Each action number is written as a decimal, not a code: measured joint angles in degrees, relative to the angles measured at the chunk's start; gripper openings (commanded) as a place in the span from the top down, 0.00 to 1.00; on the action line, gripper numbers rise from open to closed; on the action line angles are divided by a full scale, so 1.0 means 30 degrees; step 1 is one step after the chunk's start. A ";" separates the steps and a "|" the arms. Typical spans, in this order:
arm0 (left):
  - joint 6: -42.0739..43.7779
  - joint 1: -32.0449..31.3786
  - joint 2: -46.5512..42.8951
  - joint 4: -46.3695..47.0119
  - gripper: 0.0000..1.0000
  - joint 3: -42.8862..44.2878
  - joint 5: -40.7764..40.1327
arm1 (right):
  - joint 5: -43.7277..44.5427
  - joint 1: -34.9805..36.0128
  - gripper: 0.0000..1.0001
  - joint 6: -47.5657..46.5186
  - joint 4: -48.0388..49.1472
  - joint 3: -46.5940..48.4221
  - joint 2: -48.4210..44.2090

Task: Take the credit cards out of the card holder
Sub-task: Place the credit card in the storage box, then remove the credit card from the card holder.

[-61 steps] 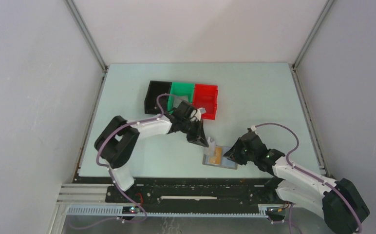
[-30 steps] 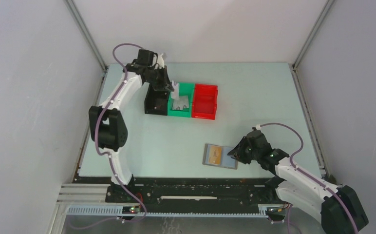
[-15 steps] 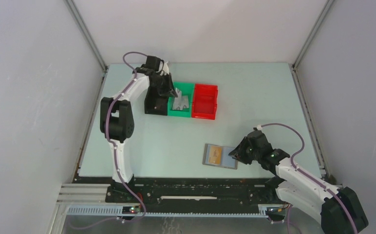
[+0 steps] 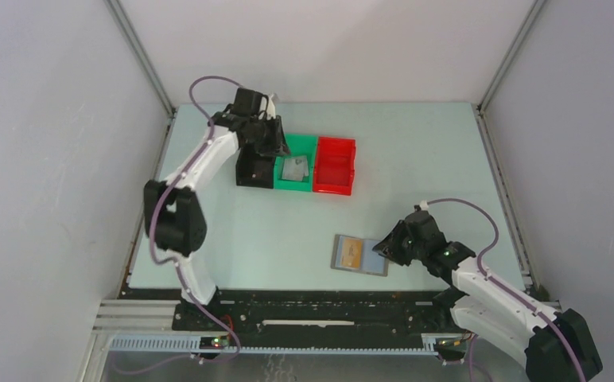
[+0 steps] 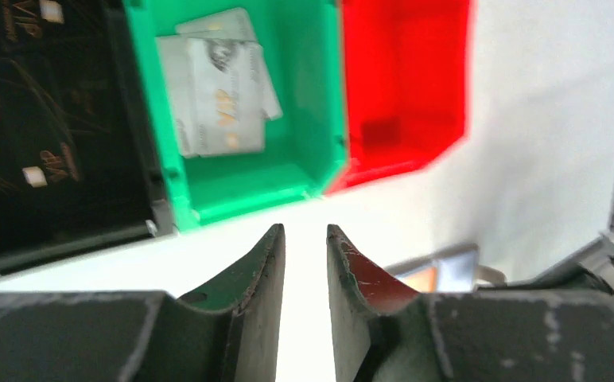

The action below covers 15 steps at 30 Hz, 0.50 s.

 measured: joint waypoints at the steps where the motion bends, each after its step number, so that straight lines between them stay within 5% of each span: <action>1: -0.0168 -0.0219 -0.1086 0.0401 0.69 -0.0867 0.0058 | 0.0007 0.0087 0.63 0.0007 0.0058 0.0058 0.0044; 7: -0.1836 -0.3089 -0.6455 0.3534 0.68 -0.6368 0.1180 | 0.0277 0.1304 0.65 0.0379 0.0991 0.0539 0.1472; 15: -0.5508 -0.6754 -0.6943 0.7584 0.66 -1.2590 0.3461 | 0.0605 0.2725 0.66 0.1195 0.2922 0.1756 0.4656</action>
